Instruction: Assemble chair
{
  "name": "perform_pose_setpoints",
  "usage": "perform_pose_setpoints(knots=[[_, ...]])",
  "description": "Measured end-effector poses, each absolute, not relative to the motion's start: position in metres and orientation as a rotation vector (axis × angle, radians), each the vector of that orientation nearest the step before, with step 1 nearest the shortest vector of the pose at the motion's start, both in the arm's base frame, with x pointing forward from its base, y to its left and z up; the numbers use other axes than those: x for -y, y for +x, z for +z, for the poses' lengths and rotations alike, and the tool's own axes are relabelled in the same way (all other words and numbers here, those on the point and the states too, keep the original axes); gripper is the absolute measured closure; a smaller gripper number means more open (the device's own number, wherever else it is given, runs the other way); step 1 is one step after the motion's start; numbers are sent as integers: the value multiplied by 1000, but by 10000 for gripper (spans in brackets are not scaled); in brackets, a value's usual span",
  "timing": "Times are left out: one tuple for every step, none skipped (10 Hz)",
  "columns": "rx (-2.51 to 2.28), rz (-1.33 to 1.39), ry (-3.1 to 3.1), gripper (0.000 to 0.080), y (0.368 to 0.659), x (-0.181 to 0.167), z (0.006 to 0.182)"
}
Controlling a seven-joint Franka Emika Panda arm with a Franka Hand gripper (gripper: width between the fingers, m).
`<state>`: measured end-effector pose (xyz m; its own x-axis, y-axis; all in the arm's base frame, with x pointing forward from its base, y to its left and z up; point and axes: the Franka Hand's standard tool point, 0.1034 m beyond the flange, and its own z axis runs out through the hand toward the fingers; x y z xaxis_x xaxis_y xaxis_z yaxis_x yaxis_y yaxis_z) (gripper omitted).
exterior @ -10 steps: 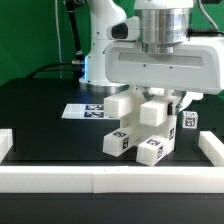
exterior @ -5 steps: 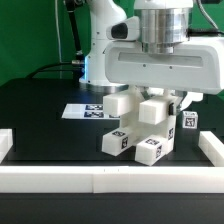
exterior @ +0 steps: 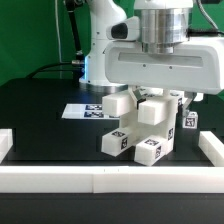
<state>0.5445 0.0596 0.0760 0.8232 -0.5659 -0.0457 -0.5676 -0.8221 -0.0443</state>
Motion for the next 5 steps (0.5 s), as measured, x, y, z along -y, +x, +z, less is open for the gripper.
perform_pose_setpoints(knots=[[-917,47,-2946,151,544,-60,76],[-917,47,-2946,150,544,-60,76],[-917,46,-2945,150,545,-59,77],[-924,68,-2934,150,543,-58,90],[-936,72,-2919,150,542,-57,103]])
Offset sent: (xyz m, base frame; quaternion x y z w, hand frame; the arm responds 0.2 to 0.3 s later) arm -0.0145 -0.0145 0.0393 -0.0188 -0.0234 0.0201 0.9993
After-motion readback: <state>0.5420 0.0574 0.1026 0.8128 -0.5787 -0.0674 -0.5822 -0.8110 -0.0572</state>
